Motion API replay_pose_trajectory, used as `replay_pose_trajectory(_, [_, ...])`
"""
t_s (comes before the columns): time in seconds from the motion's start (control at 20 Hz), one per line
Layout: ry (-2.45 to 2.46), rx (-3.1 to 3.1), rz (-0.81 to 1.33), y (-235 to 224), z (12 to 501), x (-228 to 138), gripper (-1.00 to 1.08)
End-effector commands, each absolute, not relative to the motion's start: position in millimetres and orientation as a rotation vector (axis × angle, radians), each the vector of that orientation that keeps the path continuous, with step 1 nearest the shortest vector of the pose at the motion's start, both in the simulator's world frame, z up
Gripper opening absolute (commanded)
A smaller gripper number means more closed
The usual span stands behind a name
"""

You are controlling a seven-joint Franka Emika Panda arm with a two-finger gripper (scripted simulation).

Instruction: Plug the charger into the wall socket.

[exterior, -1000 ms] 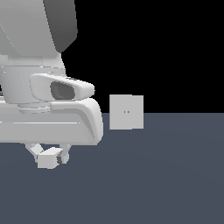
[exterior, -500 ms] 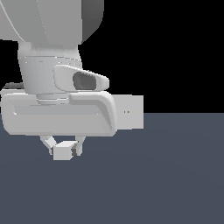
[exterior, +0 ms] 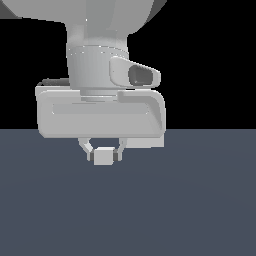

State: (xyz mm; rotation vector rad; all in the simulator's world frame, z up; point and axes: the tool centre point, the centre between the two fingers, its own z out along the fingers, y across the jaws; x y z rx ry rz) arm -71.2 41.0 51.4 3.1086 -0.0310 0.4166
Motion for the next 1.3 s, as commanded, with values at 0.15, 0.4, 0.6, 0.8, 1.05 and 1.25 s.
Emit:
replay_pose_trajectory(0.15, [0.025, 3.112, 0.418, 14, 66, -65, -1.0])
replay_pose_trajectory(0.4, [0.072, 3.116, 0.418, -10, 79, -58, -1.0])
replay_pose_trajectory(0.6, [0.104, 3.119, 0.417, -25, 87, -53, -1.0])
replay_pose_trajectory(0.8, [0.129, 3.121, 0.416, -38, 93, -48, -1.0])
replay_pose_trajectory(1.05, [0.15, 3.123, 0.415, -47, 99, -45, -1.0])
replay_pose_trajectory(1.25, [0.156, 3.124, 0.414, -51, 100, -43, -1.0])
